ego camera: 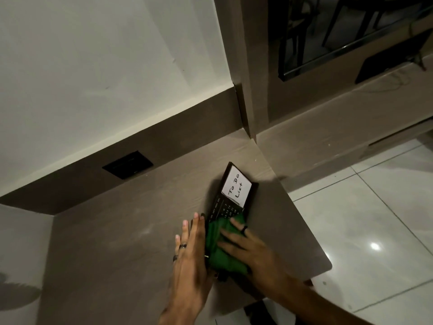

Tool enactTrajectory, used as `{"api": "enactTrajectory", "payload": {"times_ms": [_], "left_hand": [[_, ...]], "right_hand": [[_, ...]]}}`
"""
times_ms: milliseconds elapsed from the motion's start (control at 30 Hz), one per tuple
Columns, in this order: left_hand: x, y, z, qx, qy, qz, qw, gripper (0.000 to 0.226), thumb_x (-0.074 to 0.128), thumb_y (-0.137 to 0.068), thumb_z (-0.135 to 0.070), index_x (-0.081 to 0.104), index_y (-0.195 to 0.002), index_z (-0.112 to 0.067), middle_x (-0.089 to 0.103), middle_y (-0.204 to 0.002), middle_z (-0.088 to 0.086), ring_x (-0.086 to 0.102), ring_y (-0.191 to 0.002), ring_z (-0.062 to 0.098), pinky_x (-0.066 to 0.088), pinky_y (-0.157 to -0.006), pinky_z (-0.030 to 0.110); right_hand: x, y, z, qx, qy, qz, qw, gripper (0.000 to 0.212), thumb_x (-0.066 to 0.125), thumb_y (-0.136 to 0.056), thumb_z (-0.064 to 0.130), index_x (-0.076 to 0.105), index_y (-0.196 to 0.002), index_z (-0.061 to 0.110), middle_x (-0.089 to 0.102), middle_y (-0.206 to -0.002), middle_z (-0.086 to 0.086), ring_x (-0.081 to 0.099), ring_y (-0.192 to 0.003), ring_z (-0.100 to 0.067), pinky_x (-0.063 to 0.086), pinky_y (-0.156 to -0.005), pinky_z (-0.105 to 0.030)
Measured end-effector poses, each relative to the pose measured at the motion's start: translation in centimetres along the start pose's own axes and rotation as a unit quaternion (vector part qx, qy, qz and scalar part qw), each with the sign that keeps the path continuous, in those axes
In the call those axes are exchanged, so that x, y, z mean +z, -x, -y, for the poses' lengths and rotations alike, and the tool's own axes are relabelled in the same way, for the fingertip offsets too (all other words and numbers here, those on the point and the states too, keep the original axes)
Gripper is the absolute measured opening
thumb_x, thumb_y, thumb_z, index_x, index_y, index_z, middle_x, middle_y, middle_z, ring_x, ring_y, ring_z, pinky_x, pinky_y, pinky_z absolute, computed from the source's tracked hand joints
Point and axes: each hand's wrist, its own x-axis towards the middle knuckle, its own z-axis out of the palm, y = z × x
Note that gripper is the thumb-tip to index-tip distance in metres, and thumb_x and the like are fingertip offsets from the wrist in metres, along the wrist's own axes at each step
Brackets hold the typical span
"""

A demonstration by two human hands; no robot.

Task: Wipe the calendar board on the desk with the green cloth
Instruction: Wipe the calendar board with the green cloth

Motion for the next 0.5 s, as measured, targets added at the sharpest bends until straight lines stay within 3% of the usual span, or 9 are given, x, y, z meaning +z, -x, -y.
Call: {"api": "enactTrajectory", "payload": {"times_ms": [67,167,233,300,367,433,500], "left_hand": [[0.3,-0.1,0.4,0.002,-0.006,0.002,1.0,0.125,0.069,-0.08,0.001,-0.026,-0.144,-0.046,-0.015,-0.163,-0.016,-0.024,-0.149,0.006,-0.01,-0.122,0.031],[0.7,-0.1,0.8,0.005,-0.017,-0.003,1.0,0.132,0.064,-0.072,0.013,-0.028,-0.145,-0.048,-0.016,-0.163,-0.019,-0.024,-0.148,0.004,-0.008,-0.123,0.034],[0.8,0.0,0.8,0.007,-0.011,-0.01,1.0,0.132,0.064,-0.072,0.011,-0.029,-0.144,-0.051,-0.019,-0.161,-0.022,-0.024,-0.148,0.003,-0.012,-0.121,0.031],[1.1,-0.1,1.1,0.011,-0.017,-0.015,1.0,0.128,0.067,-0.076,0.005,-0.027,-0.146,-0.048,-0.02,-0.162,-0.02,-0.024,-0.149,0.006,-0.012,-0.122,0.033],[1.3,-0.1,1.3,0.01,-0.028,-0.011,0.999,0.125,0.071,-0.077,0.0,-0.023,-0.147,-0.043,-0.022,-0.163,-0.015,-0.023,-0.15,0.011,-0.008,-0.124,0.038],[1.4,0.0,1.5,0.011,-0.038,-0.015,0.999,0.129,0.071,-0.075,0.004,-0.023,-0.148,-0.045,-0.024,-0.163,-0.015,-0.021,-0.151,0.014,-0.007,-0.124,0.041],[1.2,-0.1,1.2,0.009,-0.051,-0.021,0.998,0.129,0.069,-0.074,0.004,-0.023,-0.147,-0.05,-0.028,-0.16,-0.018,-0.02,-0.152,0.018,-0.01,-0.121,0.043]], "right_hand": [[-1.0,-1.9,-0.7,-0.007,0.013,-0.02,1.0,0.038,0.048,-0.099,0.023,0.054,-0.136,0.019,0.046,-0.15,-0.004,0.027,-0.145,-0.035,0.029,-0.114,-0.047],[-3.1,-2.3,-2.8,0.107,0.039,-0.068,0.991,0.056,0.073,-0.077,-0.006,0.063,-0.13,0.012,0.051,-0.144,-0.009,0.03,-0.141,-0.037,0.041,-0.106,-0.053],[-2.5,-0.3,-2.6,0.106,0.066,-0.058,0.99,0.047,0.073,-0.077,0.001,0.067,-0.123,0.011,0.057,-0.139,-0.011,0.035,-0.137,-0.039,0.05,-0.095,-0.057],[-0.6,1.5,-1.3,0.017,0.064,-0.007,0.998,0.033,0.065,-0.085,0.019,0.066,-0.119,0.017,0.062,-0.134,-0.009,0.039,-0.136,-0.038,0.047,-0.098,-0.057],[-0.1,1.7,-1.0,-0.044,0.075,0.036,0.996,0.035,0.073,-0.082,0.027,0.065,-0.116,0.023,0.064,-0.132,-0.004,0.043,-0.135,-0.034,0.042,-0.103,-0.055],[-1.5,0.6,-2.0,-0.026,0.106,0.021,0.994,0.046,0.087,-0.069,0.017,0.071,-0.111,0.023,0.066,-0.129,-0.003,0.046,-0.132,-0.033,0.043,-0.102,-0.054],[-3.7,-0.2,-3.2,0.058,0.121,-0.012,0.991,0.055,0.089,-0.063,0.005,0.073,-0.114,0.02,0.064,-0.132,-0.004,0.043,-0.133,-0.032,0.042,-0.102,-0.052]]}}
